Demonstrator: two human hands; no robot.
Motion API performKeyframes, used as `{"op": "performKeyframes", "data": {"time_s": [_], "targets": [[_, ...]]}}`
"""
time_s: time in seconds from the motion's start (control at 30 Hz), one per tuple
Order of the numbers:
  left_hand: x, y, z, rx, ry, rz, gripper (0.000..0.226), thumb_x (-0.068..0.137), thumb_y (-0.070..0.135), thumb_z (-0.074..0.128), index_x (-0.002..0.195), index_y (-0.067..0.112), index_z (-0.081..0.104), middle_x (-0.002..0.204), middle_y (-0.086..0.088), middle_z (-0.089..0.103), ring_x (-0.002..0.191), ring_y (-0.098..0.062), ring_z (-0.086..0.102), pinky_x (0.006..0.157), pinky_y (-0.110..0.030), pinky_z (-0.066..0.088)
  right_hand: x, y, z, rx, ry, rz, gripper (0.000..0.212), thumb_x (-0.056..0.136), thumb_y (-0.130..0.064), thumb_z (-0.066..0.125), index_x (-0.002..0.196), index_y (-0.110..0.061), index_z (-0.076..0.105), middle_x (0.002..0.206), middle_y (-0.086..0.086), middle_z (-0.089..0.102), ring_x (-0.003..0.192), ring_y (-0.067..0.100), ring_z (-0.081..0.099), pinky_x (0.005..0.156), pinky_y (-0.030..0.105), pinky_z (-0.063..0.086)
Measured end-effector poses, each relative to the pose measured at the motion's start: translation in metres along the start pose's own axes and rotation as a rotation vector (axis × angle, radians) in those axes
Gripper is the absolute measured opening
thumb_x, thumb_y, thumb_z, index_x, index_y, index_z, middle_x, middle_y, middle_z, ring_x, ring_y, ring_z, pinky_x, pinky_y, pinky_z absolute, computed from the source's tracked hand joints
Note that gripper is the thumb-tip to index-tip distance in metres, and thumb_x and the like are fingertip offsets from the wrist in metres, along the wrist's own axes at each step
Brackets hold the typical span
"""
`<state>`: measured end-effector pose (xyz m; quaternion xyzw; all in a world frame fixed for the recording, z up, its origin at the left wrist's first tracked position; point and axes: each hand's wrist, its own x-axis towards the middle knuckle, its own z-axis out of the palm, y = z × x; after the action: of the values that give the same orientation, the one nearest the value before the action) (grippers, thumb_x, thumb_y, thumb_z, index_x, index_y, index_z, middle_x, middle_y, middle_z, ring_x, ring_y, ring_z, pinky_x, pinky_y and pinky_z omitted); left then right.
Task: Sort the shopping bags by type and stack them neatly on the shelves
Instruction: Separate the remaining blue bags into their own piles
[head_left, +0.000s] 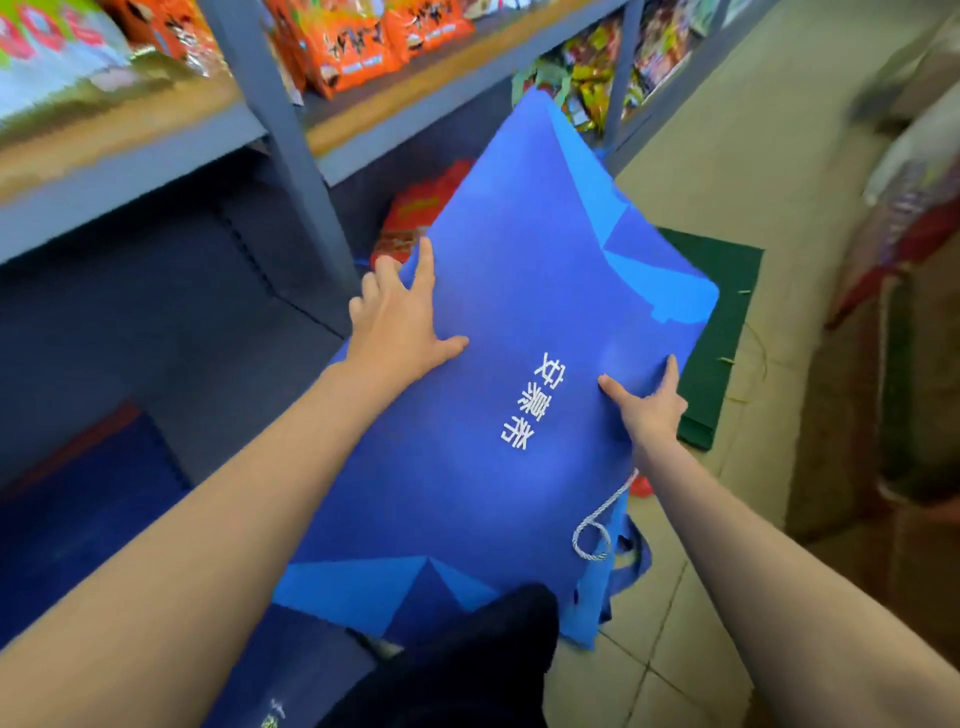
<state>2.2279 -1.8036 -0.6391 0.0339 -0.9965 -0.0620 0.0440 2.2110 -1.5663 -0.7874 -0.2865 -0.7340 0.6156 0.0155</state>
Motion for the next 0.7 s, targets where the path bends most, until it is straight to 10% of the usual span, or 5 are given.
{"op": "performKeyframes", "data": {"time_s": [0.27, 0.47, 0.6, 0.7], "targets": [[0.135, 0.08, 0.097, -0.198, -0.197, 0.038, 0.106, 0.077, 0.052, 0.067, 0.15, 0.011, 0.002, 0.144, -0.021, 0.018, 0.134, -0.037, 0.021, 0.109, -0.042, 0.023, 0.15, -0.028, -0.059, -0.294, 0.105, -0.114, 0.083, 0.078, -0.031, 0.074, 0.146, -0.019, 0.029, 0.143, 0.016, 0.031, 0.131, 0.029, 0.037, 0.109, 0.039, 0.032], [0.169, 0.109, 0.2, -0.116, -0.404, 0.301, 0.089, 0.087, 0.043, 0.058, 0.151, 0.021, 0.0, 0.156, -0.011, -0.015, 0.144, -0.034, -0.009, 0.116, -0.05, 0.01, 0.207, -0.006, -0.085, -0.431, -0.183, -0.008, 0.072, 0.083, -0.03, 0.069, 0.144, -0.013, 0.033, 0.139, 0.002, 0.044, 0.129, 0.019, 0.041, 0.102, 0.028, 0.034], [0.1, 0.061, 0.306, 0.144, -0.775, 0.337, 0.097, 0.082, 0.048, 0.061, 0.149, 0.032, -0.008, 0.156, -0.011, -0.015, 0.142, -0.04, -0.01, 0.114, -0.058, 0.011, 0.161, 0.109, -0.068, -0.82, -0.319, 0.079, 0.098, 0.067, -0.05, 0.078, 0.147, -0.027, 0.026, 0.153, 0.015, 0.02, 0.142, 0.035, 0.016, 0.116, 0.042, 0.018], [0.077, 0.043, 0.328, 0.078, -0.773, 0.284, 0.092, 0.083, 0.037, 0.063, 0.148, 0.037, -0.002, 0.155, -0.005, -0.021, 0.141, -0.045, -0.001, 0.114, -0.054, 0.017, 0.129, 0.152, -0.06, -1.073, -0.345, 0.023, 0.114, 0.058, -0.059, 0.079, 0.147, -0.041, 0.009, 0.157, 0.009, -0.01, 0.141, 0.043, -0.009, 0.113, 0.054, 0.009]]}}
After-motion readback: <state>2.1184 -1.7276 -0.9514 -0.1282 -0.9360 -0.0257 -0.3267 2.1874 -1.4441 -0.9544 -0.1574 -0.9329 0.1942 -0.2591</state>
